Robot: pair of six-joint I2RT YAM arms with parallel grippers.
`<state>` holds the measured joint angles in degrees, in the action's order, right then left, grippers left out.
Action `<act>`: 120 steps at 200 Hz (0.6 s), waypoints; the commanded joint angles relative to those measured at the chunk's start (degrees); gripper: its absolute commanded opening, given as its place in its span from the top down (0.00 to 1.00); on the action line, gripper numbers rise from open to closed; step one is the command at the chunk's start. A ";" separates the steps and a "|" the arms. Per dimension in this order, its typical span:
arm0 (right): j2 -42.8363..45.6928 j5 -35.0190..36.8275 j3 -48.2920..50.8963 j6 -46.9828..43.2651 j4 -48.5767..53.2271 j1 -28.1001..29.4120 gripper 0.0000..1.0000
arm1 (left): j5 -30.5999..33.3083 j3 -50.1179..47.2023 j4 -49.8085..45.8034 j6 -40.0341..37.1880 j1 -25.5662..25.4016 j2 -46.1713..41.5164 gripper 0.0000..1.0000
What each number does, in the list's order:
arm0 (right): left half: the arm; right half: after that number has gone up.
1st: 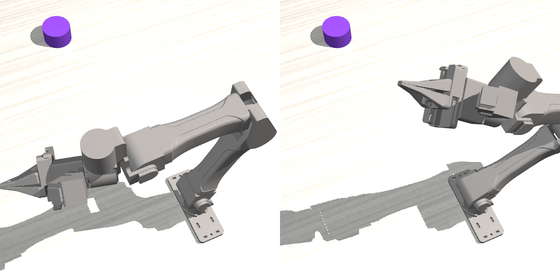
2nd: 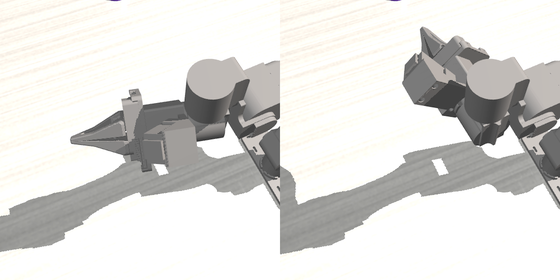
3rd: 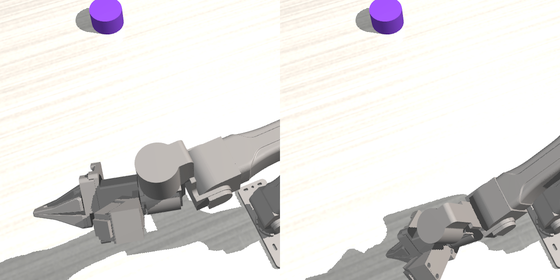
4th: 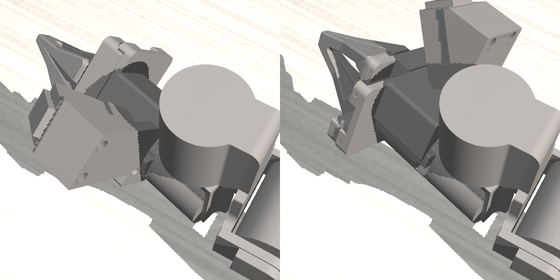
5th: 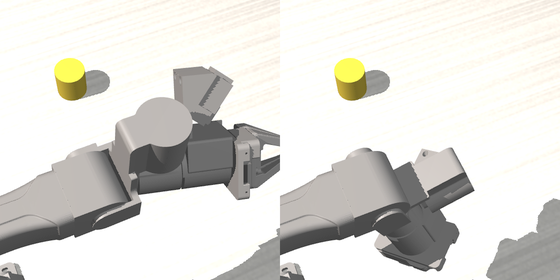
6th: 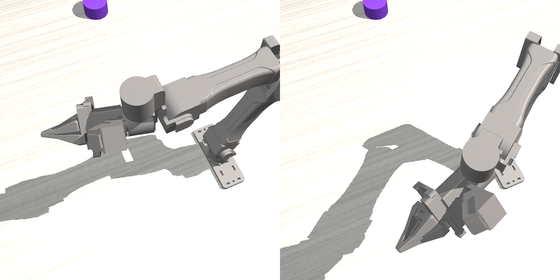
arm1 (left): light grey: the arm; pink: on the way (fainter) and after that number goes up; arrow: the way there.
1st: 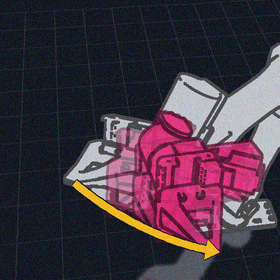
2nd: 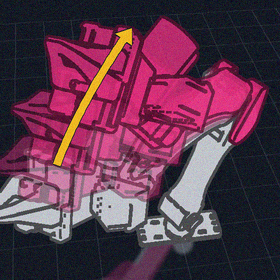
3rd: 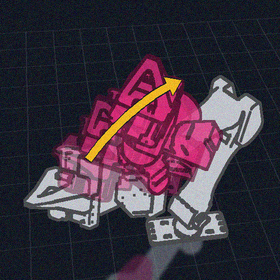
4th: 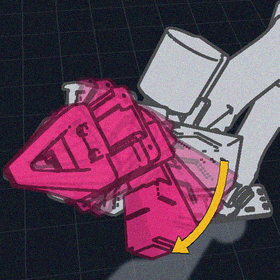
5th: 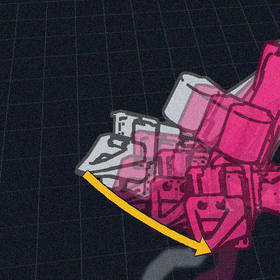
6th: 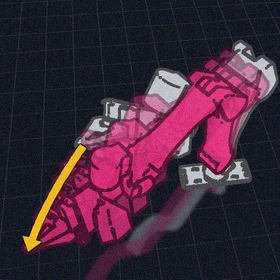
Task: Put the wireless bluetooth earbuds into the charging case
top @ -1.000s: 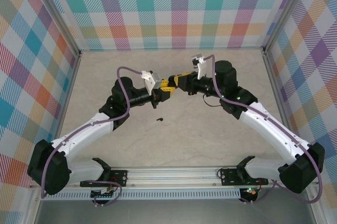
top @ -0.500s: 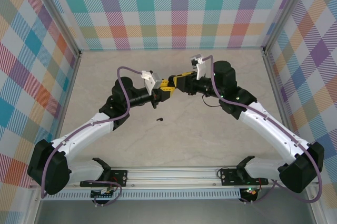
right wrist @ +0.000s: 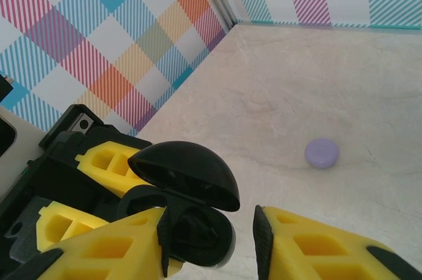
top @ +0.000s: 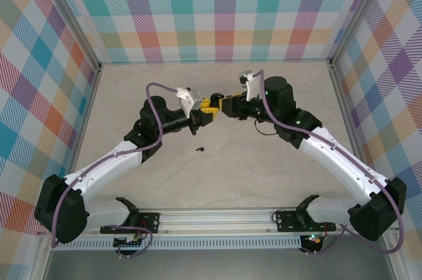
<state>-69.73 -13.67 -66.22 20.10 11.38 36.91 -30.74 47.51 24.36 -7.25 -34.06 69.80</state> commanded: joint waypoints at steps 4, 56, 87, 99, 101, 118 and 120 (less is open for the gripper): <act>0.84 0.12 -2.16 -1.05 0.53 0.44 0.58 | 0.39 1.54 2.80 0.34 -0.48 -0.23 0.94; 5.82 11.53 -2.09 -1.29 7.27 0.45 0.52 | 0.18 -1.29 8.50 5.25 1.25 0.26 0.95; 5.59 19.24 -2.82 -2.12 16.65 -1.02 0.51 | -1.53 -1.42 9.35 6.51 2.24 -0.08 0.95; 5.32 18.48 -2.16 -2.05 18.90 -2.73 0.50 | -2.00 -1.23 9.31 6.80 2.42 -0.44 0.95; 5.20 18.21 -2.05 -2.01 19.20 -3.01 0.51 | -2.16 -1.18 9.33 6.85 2.49 -0.58 0.95; 4.24 15.39 -0.43 -2.03 21.06 -5.37 0.50 | -2.72 -0.62 8.43 6.83 2.67 -1.51 0.95; 4.14 14.98 -0.24 -2.00 21.17 -5.60 0.50 | -2.78 -0.54 8.29 6.75 2.68 -1.64 0.95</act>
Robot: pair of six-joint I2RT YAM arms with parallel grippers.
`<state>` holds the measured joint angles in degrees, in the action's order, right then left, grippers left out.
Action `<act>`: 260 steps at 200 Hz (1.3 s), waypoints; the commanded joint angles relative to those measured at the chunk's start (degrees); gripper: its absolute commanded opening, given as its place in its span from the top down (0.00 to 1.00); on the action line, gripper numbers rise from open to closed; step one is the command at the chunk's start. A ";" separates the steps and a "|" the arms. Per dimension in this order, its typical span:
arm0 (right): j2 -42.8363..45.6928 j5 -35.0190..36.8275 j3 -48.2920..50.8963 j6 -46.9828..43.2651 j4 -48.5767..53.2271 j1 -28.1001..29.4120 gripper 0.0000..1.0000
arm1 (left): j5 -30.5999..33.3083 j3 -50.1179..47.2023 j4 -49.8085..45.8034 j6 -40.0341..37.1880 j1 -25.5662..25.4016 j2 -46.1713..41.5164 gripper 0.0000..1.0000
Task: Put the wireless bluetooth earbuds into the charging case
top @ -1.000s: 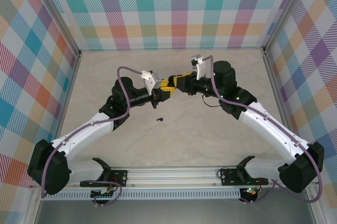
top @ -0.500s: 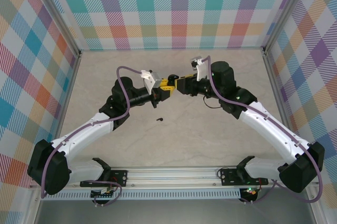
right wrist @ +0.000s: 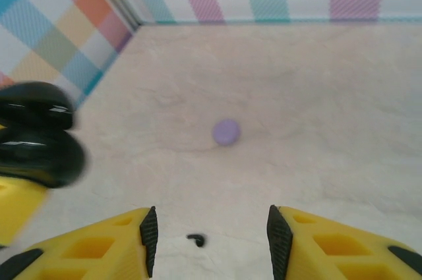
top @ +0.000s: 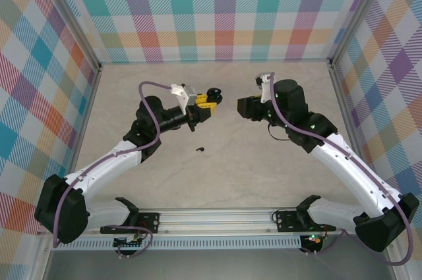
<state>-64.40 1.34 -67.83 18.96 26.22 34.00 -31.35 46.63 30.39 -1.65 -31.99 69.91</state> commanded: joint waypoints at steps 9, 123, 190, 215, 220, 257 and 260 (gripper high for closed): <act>-2.09 -2.43 2.33 -1.24 6.54 -3.54 0.50 | -2.39 0.58 1.84 1.13 0.65 -2.28 0.95; -27.55 -20.41 5.30 -1.38 -5.17 2.21 0.48 | 1.08 4.95 -5.13 3.39 2.52 -6.07 0.95; -42.46 -20.30 -4.39 1.32 -4.00 7.33 0.50 | 1.85 5.93 -7.01 4.46 3.60 -7.52 0.94; -46.42 -17.51 -8.39 2.92 -1.95 8.70 0.52 | 1.90 5.94 -7.53 4.22 3.67 -7.82 0.94; -47.11 -17.16 -9.24 2.94 -1.21 9.08 0.53 | 1.90 5.93 -7.42 4.13 3.69 -7.80 0.94; -51.25 -12.87 -14.78 2.66 4.56 11.58 0.55 | 1.87 6.04 -7.61 4.11 3.70 -7.62 0.94; -51.52 -12.60 -15.12 2.62 4.92 11.81 0.56 | 1.92 6.03 -7.63 4.08 3.69 -7.63 0.94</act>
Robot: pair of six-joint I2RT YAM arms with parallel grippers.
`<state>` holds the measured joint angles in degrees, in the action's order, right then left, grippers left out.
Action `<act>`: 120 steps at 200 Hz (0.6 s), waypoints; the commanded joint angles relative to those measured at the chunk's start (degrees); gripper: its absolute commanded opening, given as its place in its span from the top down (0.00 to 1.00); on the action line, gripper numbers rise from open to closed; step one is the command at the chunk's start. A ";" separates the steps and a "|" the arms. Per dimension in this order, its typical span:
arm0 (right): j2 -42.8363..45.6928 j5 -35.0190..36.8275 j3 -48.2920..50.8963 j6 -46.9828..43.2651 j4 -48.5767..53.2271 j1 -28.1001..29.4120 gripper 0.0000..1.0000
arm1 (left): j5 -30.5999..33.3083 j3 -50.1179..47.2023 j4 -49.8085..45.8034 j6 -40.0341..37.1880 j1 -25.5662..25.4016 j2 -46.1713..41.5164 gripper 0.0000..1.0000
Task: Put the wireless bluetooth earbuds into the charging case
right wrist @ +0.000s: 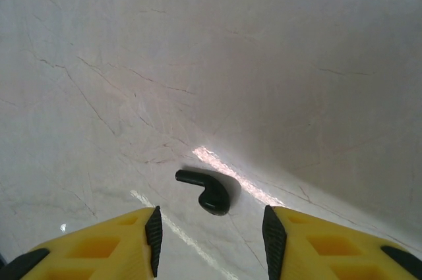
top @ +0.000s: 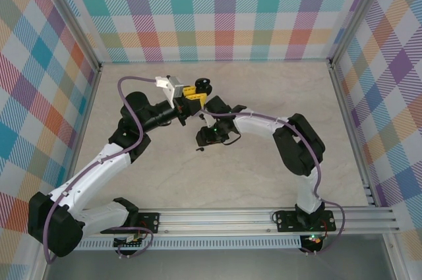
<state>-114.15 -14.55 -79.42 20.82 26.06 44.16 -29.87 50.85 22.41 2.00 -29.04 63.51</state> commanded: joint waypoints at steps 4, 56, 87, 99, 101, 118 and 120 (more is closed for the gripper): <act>-2.16 3.65 -3.98 0.72 5.59 1.81 0.56 | 0.36 1.74 0.42 0.46 0.82 -1.15 0.94; -6.88 10.49 -10.17 0.03 12.30 4.73 0.61 | 0.35 1.59 0.51 0.61 0.98 -1.09 0.94; -8.57 12.01 -11.70 -0.26 14.27 5.50 0.62 | 0.48 1.45 0.52 0.44 0.97 -1.14 0.94; -8.97 12.69 -12.03 -0.38 14.87 5.67 0.63 | 0.39 1.39 0.51 0.45 0.96 -1.12 0.94; -8.98 12.74 -12.00 -0.35 14.89 5.74 0.63 | 0.35 1.39 0.50 0.46 0.92 -1.11 0.94; -9.07 13.30 -11.95 -0.45 15.21 5.98 0.65 | 0.58 1.36 0.51 0.40 0.91 -1.17 0.94; -9.05 13.40 -11.91 -0.50 15.21 5.99 0.65 | 0.55 1.36 0.46 0.45 0.91 -1.12 0.94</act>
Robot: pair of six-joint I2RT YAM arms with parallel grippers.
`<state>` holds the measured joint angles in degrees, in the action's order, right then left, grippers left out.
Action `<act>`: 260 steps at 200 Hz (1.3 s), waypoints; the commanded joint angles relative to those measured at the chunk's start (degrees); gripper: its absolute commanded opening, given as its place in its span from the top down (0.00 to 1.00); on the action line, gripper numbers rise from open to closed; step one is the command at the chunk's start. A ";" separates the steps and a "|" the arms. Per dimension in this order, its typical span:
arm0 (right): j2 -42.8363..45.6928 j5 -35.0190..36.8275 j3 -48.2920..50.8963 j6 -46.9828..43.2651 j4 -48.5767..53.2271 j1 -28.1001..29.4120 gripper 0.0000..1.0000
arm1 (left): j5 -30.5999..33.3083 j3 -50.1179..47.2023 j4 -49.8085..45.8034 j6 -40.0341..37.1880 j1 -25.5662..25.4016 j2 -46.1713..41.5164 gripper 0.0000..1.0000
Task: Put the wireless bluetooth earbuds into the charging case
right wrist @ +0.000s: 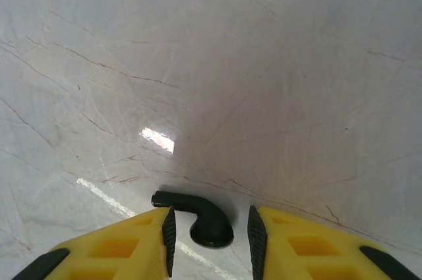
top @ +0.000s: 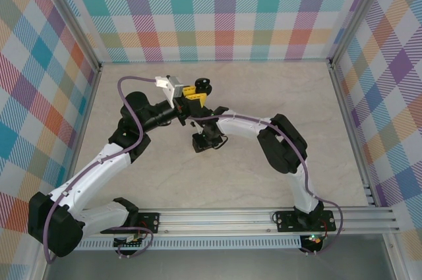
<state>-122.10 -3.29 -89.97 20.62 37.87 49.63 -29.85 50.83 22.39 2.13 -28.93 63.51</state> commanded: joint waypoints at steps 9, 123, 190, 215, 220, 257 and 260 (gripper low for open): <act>-1.20 2.59 -1.34 -0.41 3.53 0.64 0.65 | 0.56 1.31 0.44 0.32 0.80 -1.11 0.94; 3.06 12.87 5.79 -7.32 5.17 -2.58 0.81 | 0.87 0.94 -0.33 0.07 0.96 -1.46 0.94; 8.41 11.93 13.48 -17.75 4.54 -6.99 0.81 | 1.11 0.95 -0.32 0.11 0.91 -1.39 0.94; 8.05 11.13 13.44 -18.27 5.24 -7.69 0.80 | 1.22 0.93 -0.14 0.18 0.94 -1.41 0.94; 7.98 11.19 13.33 -18.13 5.26 -7.66 0.79 | 1.21 0.93 -0.12 0.24 0.89 -1.39 0.94; 9.00 10.12 12.48 -16.26 4.94 -7.88 0.67 | 1.30 0.81 -0.13 0.29 0.89 -1.35 0.94; 9.19 9.92 12.46 -16.09 4.95 -7.88 0.67 | 1.28 0.86 -0.08 0.28 0.90 -1.36 0.94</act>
<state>-113.51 7.92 -78.19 4.25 39.72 42.02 -28.82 50.83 20.99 2.13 -28.67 63.46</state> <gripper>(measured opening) 0.304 0.203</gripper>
